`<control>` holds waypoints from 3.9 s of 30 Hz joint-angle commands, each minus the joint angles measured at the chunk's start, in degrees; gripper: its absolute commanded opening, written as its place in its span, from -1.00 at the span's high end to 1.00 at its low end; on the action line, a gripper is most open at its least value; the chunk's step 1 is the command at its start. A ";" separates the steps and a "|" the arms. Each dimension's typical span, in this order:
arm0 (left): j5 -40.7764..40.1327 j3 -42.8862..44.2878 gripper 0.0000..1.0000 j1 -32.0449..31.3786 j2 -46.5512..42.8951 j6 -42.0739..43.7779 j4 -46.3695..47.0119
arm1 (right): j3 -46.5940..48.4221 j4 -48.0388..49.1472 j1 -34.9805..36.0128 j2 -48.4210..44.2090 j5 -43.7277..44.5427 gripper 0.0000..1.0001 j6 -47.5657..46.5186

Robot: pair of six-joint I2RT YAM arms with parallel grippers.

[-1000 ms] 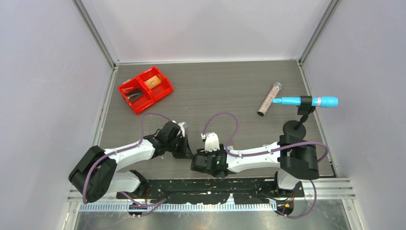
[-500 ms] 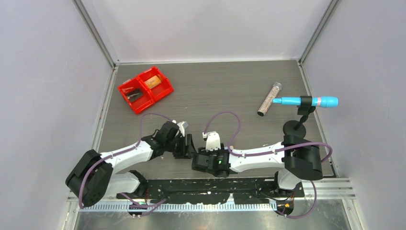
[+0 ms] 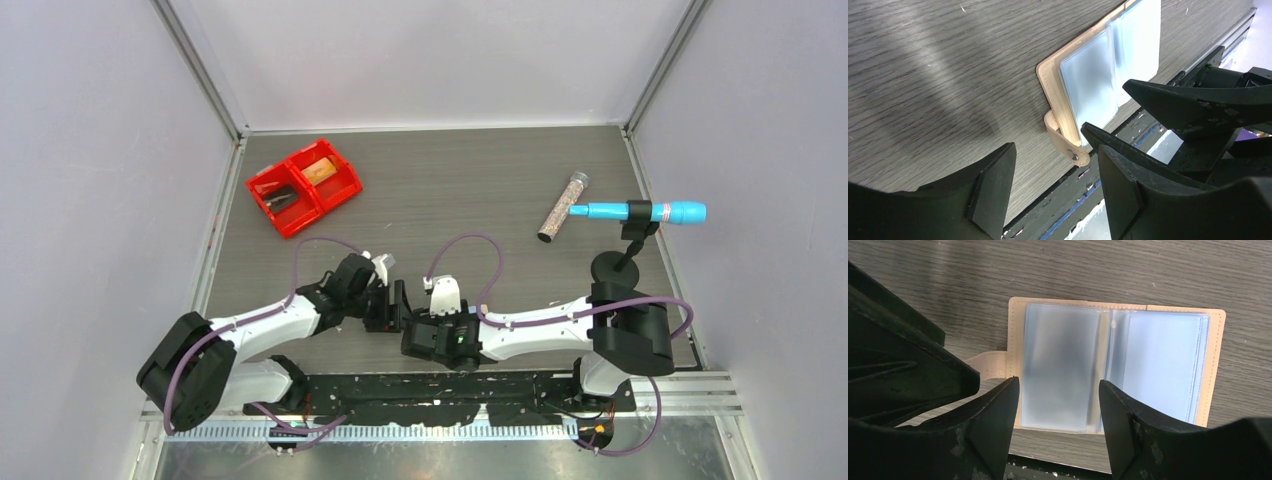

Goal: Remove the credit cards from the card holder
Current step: Remove the credit card from the card holder.

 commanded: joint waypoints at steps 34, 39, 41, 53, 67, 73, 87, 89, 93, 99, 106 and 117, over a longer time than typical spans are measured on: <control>-0.41 -1.31 1.00 -1.54 1.52 0.13 1.46 | -1.59 0.63 0.37 1.84 2.20 -0.43 2.58; -1.70 -0.47 1.00 -1.52 1.24 1.50 -1.07 | -2.17 -0.50 0.45 -1.97 2.74 -0.41 2.65; -2.13 -0.25 1.00 -1.55 1.16 1.91 -1.71 | -2.62 -0.54 0.46 -2.81 2.73 -0.41 2.79; -3.96 1.44 1.00 -1.50 1.45 3.86 -5.00 | -5.06 -1.49 0.38 -7.53 2.92 -0.41 3.78; -5.42 3.19 1.00 -1.50 1.47 5.10 -8.23 | -10.57 -1.31 0.22 -15.30 4.12 -0.44 5.12; -6.79 5.13 1.00 -1.50 1.43 6.22 -10.75 | -13.16 -1.04 -0.15 -18.24 4.44 -0.45 5.63; -11.83 11.80 0.65 -1.49 0.25 8.16 -19.34 | -16.31 7.24 -0.96 -24.98 1.14 -0.44 -1.32; -11.79 12.20 0.47 -1.50 -0.47 7.66 -19.86 | -17.89 10.07 -1.89 -26.40 -0.08 -0.43 -2.45; -10.11 12.25 0.30 -1.63 -3.28 6.36 -19.68 | -20.02 11.67 -3.03 -28.71 -0.47 -0.37 -3.17; -6.63 12.93 0.28 -4.95 -7.57 3.55 -15.16 | -23.42 16.06 -6.75 -31.06 -4.88 -0.03 -5.03; -4.38 11.08 0.34 -9.17 -3.28 -2.12 -2.13 | -29.14 25.89 -12.82 -32.57 -13.58 0.30 -7.47; -2.52 7.82 0.37 -10.02 9.39 -5.92 14.45 | -33.29 32.43 -17.97 -33.39 -19.59 0.33 -9.50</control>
